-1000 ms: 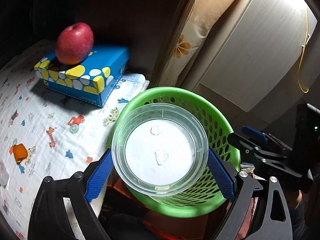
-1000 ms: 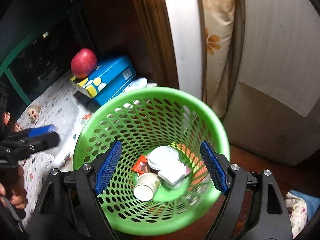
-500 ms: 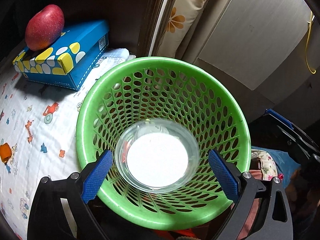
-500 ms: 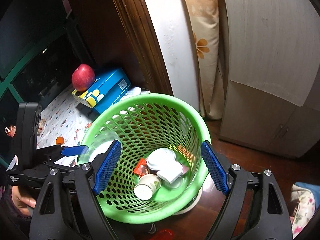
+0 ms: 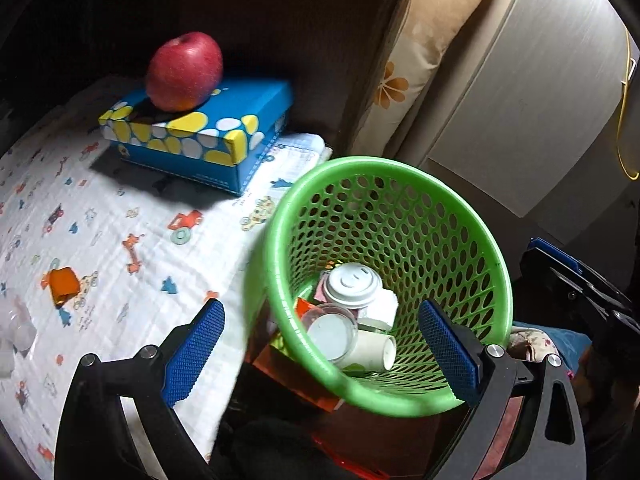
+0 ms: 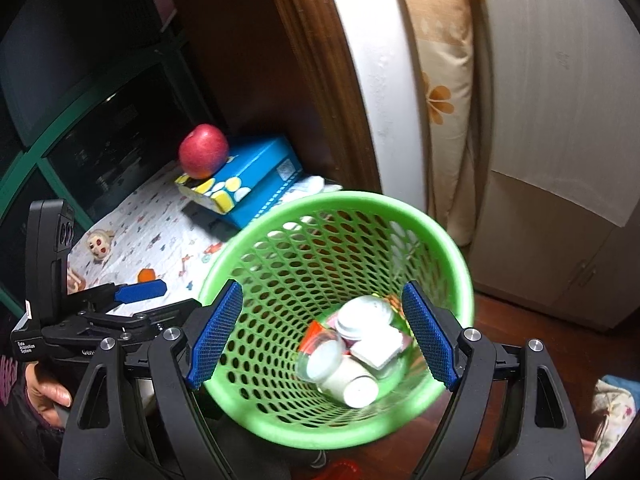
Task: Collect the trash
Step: 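Carry both lids over the green wastebasket and open both tools to drop them, then move both tools back to the table toward the crumpled paper and orange sponge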
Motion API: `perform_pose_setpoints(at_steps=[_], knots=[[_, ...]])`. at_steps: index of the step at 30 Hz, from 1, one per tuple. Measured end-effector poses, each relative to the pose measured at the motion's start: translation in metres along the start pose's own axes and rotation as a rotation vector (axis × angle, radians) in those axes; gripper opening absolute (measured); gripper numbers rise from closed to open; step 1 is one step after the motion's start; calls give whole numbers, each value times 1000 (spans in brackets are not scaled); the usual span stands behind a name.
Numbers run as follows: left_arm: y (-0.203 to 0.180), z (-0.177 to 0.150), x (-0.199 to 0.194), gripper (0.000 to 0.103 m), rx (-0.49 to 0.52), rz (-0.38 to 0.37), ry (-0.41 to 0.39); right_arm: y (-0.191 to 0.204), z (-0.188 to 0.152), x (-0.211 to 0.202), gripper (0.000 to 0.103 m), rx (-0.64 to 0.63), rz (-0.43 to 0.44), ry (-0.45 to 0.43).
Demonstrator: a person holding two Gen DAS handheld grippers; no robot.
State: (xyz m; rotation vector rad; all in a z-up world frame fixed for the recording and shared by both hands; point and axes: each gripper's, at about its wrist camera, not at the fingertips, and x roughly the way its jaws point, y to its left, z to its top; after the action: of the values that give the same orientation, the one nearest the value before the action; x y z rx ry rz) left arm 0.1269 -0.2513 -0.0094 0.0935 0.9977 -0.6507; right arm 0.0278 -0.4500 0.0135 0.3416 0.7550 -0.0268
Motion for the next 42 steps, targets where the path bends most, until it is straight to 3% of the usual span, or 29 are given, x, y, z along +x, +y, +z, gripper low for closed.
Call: perform_pose_setpoints(at_steps=[14, 30, 37, 42], knots=[[125, -42, -68, 94, -231, 205, -97, 96, 5, 36, 81, -152, 128, 56], [287, -120, -144, 94, -553, 492, -148, 209, -9, 83, 81, -307, 265, 140], [345, -156, -163, 94, -672, 615, -138, 246, -14, 107, 81, -362, 295, 174], [378, -175, -161, 94, -738, 661, -104, 264, -18, 130, 81, -395, 292, 199]])
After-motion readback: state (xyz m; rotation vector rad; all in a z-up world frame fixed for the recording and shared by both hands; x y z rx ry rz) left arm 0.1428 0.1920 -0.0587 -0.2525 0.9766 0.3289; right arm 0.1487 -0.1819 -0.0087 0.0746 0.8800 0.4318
